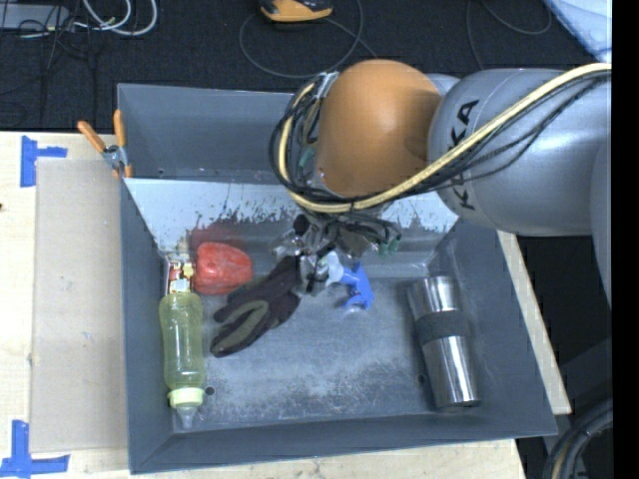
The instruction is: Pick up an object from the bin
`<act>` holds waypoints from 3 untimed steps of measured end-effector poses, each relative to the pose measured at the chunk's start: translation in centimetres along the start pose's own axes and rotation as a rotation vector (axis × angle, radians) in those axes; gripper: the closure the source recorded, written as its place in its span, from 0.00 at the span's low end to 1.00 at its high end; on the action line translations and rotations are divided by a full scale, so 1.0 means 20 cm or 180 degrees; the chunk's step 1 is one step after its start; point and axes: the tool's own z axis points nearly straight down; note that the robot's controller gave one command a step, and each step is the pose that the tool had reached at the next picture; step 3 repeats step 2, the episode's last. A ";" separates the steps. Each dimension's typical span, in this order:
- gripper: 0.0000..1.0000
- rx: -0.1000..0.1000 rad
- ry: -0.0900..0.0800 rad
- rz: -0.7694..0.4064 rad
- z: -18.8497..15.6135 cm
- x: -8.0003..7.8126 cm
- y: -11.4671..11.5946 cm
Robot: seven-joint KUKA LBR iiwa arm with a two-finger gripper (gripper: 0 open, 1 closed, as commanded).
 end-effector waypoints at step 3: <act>1.00 -0.0008 0.0012 -0.0066 -0.58 0.03 0.06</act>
Offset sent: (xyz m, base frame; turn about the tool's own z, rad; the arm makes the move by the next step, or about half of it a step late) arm -0.0171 -0.0017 0.1828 -0.0352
